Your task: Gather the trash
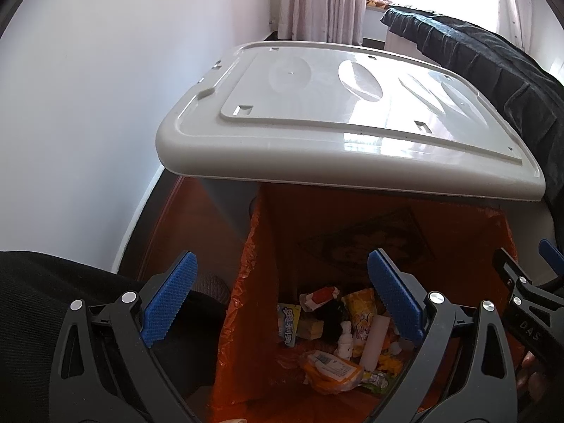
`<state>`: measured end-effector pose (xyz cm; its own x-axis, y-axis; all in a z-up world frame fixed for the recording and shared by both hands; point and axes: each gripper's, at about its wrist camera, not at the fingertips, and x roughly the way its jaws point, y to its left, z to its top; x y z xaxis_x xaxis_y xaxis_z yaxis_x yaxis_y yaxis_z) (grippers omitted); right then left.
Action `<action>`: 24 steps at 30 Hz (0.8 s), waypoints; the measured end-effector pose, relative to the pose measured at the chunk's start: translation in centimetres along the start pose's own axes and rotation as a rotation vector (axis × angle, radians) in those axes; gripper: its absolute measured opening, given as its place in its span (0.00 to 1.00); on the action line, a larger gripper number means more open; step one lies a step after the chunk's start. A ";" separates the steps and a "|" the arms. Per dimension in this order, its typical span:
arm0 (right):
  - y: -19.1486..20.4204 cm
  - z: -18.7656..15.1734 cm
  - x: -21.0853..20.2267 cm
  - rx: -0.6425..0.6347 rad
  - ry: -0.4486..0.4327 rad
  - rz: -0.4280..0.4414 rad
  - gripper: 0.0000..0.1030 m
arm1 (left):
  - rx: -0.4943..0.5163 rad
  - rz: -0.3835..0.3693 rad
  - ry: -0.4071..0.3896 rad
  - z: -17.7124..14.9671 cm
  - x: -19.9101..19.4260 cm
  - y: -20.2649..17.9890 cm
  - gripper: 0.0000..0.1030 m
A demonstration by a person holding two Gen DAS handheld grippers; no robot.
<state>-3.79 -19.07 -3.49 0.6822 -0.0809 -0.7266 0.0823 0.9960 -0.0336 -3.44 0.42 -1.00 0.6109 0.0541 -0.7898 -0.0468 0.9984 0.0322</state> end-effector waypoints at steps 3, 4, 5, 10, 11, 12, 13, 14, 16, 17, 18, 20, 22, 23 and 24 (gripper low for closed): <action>0.0 0.1 0.1 0.001 0.003 -0.001 0.95 | 0.001 0.002 -0.002 0.0 0.0 0.0 0.92; -0.1 0.1 0.1 0.001 0.004 -0.001 0.95 | 0.001 0.002 -0.003 0.0 0.0 0.0 0.92; 0.0 0.1 0.1 0.001 0.005 -0.002 0.95 | 0.002 0.003 -0.003 0.0 0.0 0.0 0.92; 0.0 0.0 0.2 0.001 0.010 -0.002 0.95 | 0.008 -0.004 -0.003 0.1 0.0 -0.1 0.92; 0.0 0.0 0.2 0.002 0.010 -0.001 0.95 | 0.008 -0.008 -0.003 0.1 0.0 -0.2 0.92; 0.0 0.0 0.2 0.003 0.010 -0.001 0.95 | 0.007 -0.016 -0.005 0.1 0.0 -0.1 0.92; 0.0 0.1 0.2 0.003 0.010 -0.002 0.95 | 0.006 -0.019 -0.010 0.2 -0.1 -0.2 0.92; 0.0 0.0 0.2 0.004 0.010 -0.002 0.95 | 0.004 -0.021 -0.016 0.2 -0.2 -0.2 0.92; 0.0 0.0 0.2 0.003 0.011 -0.001 0.95 | 0.003 -0.017 -0.039 0.4 -0.6 -0.2 0.92; 0.0 0.0 0.2 0.003 0.011 -0.001 0.95 | 0.002 -0.010 -0.053 0.5 -0.8 -0.2 0.92; 0.0 0.0 0.2 0.003 0.010 -0.001 0.95 | 0.001 -0.002 -0.068 0.6 -1.0 -0.2 0.92; -0.1 0.0 0.2 0.004 0.008 0.000 0.95 | -0.005 -0.001 -0.073 0.7 -1.1 -0.1 0.92; -0.1 0.0 0.2 0.005 0.008 -0.001 0.95 | -0.010 -0.014 -0.067 0.8 -1.0 0.0 0.92; -0.1 0.0 0.2 0.004 0.008 -0.001 0.95 | -0.014 -0.016 -0.057 0.8 -0.8 0.1 0.92; -0.1 0.0 0.2 0.004 0.008 -0.001 0.95 | -0.016 -0.011 -0.048 0.8 -0.7 0.1 0.92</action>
<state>-3.63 -19.19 -3.62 0.6762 -0.0814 -0.7322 0.0858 0.9958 -0.0314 -3.21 0.51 0.01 0.6489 0.0440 -0.7596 -0.0519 0.9986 0.0135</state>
